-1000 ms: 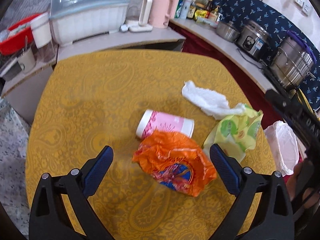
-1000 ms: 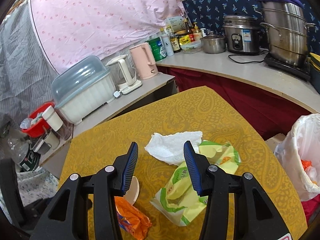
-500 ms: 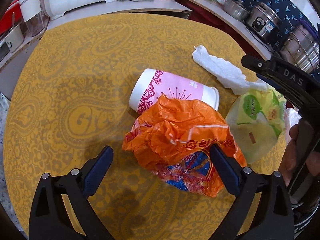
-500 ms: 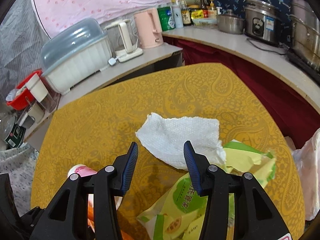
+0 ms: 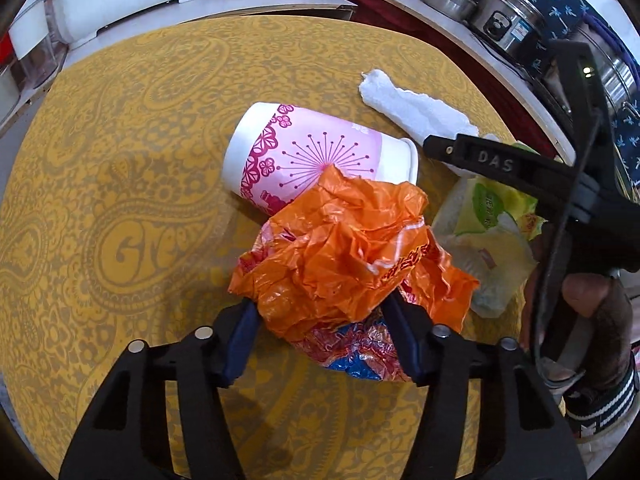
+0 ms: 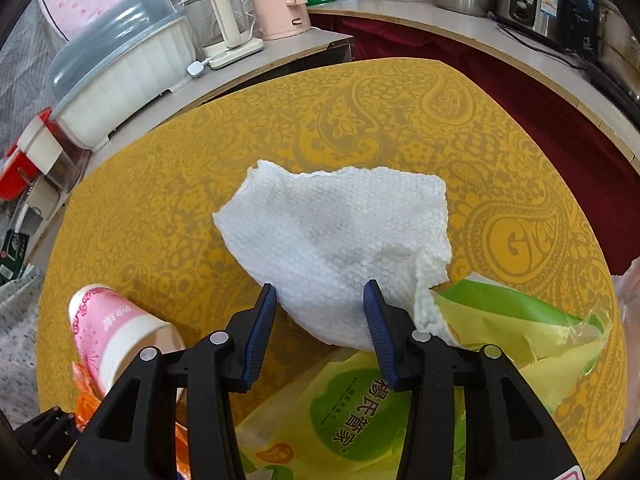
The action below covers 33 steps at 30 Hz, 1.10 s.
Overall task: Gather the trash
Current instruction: 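Grasp the white paper towel with the right tool while the left tool grasps the orange snack bag, then lift the paper towel and orange snack bag and carry both toward the bin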
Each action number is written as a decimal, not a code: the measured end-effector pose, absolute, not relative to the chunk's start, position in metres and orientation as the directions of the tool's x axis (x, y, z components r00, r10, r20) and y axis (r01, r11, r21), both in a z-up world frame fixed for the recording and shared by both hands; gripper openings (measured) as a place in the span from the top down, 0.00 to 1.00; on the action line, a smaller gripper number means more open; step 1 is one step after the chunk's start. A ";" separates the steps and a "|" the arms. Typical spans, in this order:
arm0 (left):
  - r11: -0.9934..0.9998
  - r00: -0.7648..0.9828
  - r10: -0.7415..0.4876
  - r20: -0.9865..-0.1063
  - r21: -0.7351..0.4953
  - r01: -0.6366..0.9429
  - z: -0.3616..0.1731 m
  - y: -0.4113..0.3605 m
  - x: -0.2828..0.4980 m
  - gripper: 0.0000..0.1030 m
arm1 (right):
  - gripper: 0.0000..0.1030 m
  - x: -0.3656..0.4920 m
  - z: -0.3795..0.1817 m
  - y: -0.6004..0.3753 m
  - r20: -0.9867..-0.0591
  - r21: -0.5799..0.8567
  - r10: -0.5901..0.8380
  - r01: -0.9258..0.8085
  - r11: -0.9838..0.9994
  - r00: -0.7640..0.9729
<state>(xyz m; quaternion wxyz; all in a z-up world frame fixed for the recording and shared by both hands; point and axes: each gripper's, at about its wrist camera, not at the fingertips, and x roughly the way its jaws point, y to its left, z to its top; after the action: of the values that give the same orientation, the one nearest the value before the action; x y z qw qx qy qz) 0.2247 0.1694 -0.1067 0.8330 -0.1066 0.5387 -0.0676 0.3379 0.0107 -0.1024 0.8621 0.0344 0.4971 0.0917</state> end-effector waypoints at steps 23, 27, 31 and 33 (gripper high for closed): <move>0.926 0.536 -0.359 -0.764 -0.364 0.100 -0.014 0.167 0.190 0.71 | 0.94 0.289 0.019 -0.023 -0.671 0.258 0.262 -0.113 0.960 0.694; 0.924 0.571 -0.369 -0.733 -0.357 0.139 0.012 0.156 0.181 0.71 | 0.94 0.271 0.048 -0.044 -0.621 0.290 0.264 -0.097 0.952 0.738; 0.922 0.592 -0.380 -0.710 -0.344 0.180 0.033 0.134 0.180 0.70 | 0.94 0.251 0.072 -0.071 -0.576 0.306 0.245 -0.072 0.949 0.780; 0.920 0.602 -0.389 -0.698 -0.334 0.207 0.044 0.119 0.181 0.70 | 0.94 0.239 0.084 -0.088 -0.554 0.313 0.227 -0.053 0.948 0.801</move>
<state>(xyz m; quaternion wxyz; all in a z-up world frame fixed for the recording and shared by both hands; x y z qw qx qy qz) 0.1807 0.1185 0.0442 0.8881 -0.1098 0.4136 -0.1676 0.2394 -0.0875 0.0838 0.9381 0.1424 0.3068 0.0747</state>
